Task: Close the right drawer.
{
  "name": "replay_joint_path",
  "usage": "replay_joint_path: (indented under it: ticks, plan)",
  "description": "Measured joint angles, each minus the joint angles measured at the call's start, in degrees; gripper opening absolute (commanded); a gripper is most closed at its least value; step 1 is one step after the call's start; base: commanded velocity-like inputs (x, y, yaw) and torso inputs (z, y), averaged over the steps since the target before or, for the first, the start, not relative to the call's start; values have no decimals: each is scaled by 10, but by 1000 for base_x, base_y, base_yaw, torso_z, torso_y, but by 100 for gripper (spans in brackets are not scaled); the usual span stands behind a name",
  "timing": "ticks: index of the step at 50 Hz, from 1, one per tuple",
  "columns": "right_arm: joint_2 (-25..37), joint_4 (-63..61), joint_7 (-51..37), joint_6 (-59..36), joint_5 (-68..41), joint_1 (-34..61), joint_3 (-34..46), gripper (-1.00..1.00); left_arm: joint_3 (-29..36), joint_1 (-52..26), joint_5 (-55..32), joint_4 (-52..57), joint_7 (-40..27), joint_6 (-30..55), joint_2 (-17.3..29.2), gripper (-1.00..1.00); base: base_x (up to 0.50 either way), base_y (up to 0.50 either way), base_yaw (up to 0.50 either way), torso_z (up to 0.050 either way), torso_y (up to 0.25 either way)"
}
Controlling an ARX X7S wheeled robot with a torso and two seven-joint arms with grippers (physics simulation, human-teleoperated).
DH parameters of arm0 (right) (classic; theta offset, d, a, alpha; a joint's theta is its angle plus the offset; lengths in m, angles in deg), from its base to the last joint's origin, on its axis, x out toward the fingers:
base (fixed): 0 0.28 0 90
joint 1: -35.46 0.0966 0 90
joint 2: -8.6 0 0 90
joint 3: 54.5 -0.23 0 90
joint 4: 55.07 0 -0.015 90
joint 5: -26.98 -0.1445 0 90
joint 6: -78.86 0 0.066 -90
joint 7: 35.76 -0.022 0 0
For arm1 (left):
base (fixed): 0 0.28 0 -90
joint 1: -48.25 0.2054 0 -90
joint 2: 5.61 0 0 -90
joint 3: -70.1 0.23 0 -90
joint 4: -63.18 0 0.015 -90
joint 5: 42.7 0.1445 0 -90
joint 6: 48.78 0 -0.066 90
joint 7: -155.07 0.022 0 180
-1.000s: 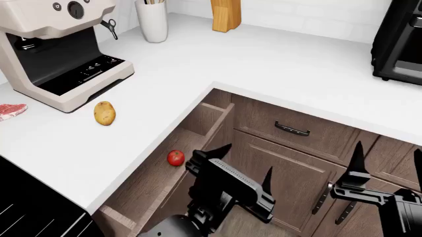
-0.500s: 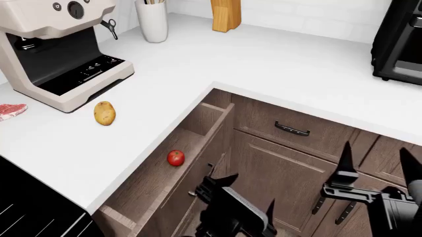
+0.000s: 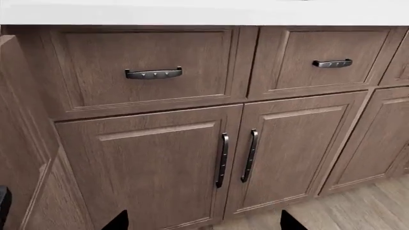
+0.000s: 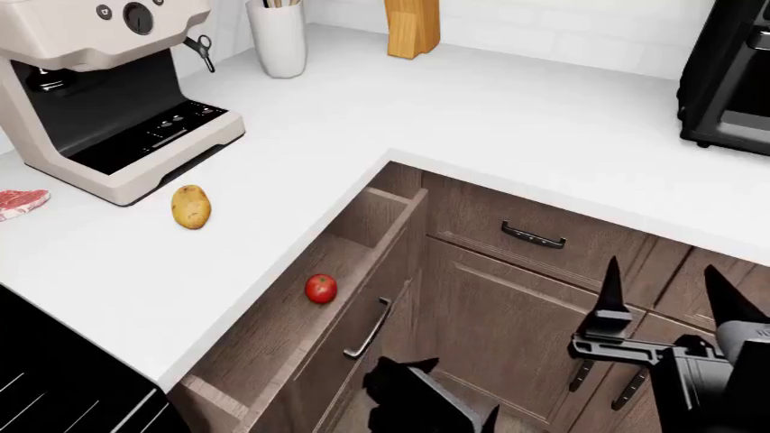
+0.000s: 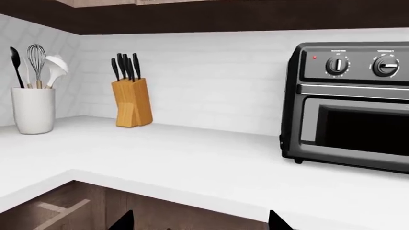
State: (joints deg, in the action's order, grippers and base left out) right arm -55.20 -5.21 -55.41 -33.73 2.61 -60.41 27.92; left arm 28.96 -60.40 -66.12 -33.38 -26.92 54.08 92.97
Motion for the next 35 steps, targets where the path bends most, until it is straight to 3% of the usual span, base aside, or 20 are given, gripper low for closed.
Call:
replay_joint_path:
  ticks: [35]
  plan:
    - [0,10,-4,-6,9,23,30,100,-48,-17,-89,-122,40,1,-18,100,0,0,0,0,0]
